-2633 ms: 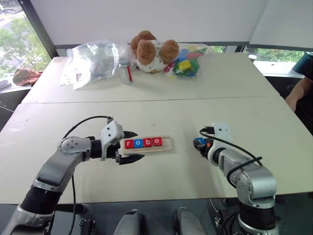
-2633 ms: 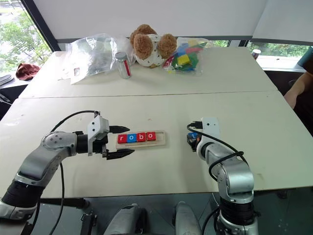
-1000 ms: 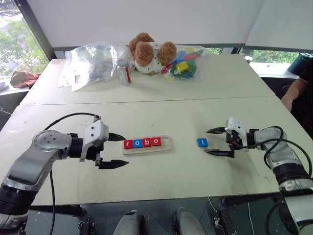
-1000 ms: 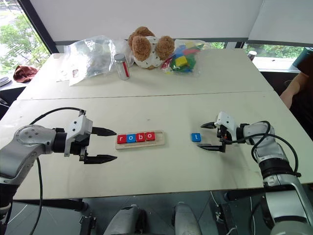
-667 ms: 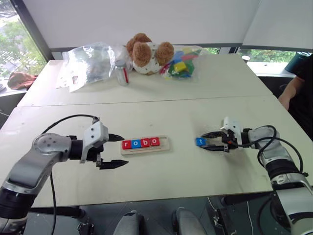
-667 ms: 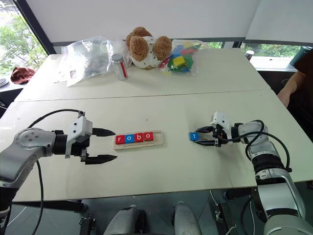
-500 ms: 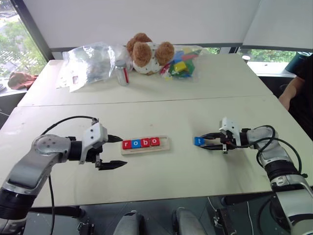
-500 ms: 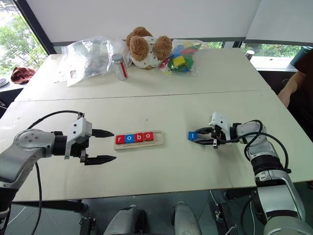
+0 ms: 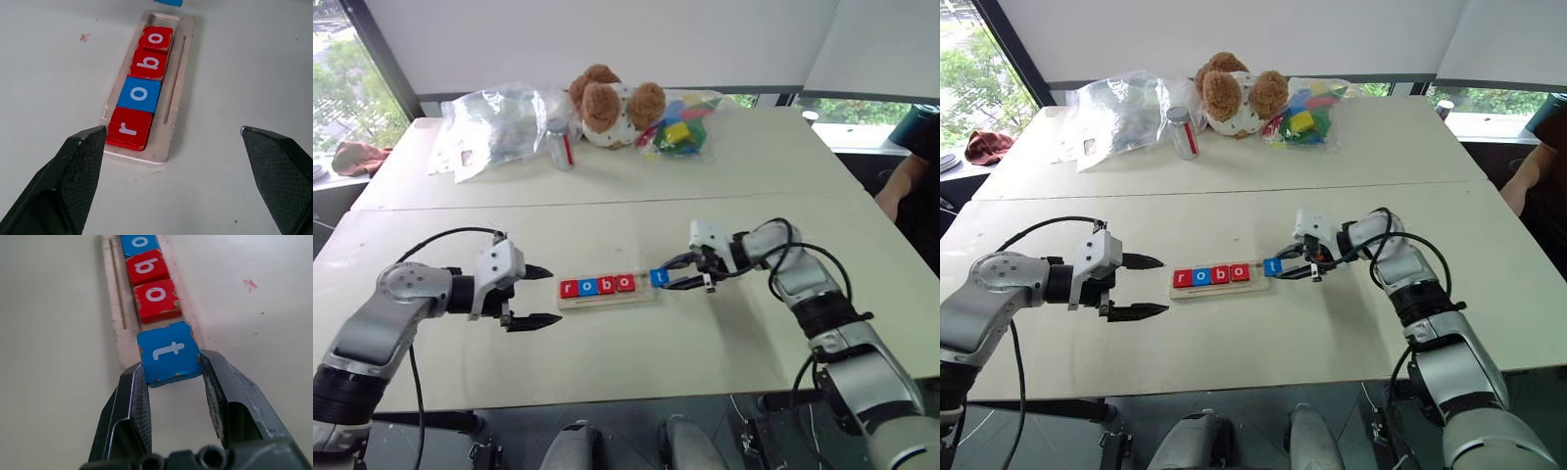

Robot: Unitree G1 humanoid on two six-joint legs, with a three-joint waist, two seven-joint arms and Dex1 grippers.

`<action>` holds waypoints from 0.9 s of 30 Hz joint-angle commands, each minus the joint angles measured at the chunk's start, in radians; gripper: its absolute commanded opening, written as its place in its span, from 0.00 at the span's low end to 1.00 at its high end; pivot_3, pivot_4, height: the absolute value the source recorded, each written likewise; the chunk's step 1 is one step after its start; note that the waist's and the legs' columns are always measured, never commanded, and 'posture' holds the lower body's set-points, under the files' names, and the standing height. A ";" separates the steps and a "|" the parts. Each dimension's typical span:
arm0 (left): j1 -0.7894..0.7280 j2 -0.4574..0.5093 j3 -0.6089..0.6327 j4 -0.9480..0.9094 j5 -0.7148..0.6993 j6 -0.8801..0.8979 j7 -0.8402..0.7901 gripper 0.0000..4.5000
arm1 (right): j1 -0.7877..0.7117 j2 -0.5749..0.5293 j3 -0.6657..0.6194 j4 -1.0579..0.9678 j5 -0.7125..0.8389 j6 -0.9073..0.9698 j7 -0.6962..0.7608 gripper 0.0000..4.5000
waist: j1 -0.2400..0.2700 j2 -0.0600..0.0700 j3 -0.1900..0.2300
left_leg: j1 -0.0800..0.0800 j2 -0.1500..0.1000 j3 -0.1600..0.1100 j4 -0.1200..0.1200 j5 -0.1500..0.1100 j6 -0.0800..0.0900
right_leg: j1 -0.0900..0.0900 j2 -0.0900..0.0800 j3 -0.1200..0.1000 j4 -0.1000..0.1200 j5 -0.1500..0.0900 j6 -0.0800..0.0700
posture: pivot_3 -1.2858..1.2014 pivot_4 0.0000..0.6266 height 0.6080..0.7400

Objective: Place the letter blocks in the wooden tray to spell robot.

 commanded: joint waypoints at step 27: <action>0.026 -0.050 0.011 -0.038 0.007 -0.027 0.068 1.00 | -0.051 0.075 0.039 0.013 -0.043 -0.055 0.005 0.25 | -0.004 0.000 0.000 | 0.000 0.000 0.000 0.000 0.000 0.000 | -0.001 0.000 0.000 0.000 0.000 0.000 | 0.52 0.24 1.00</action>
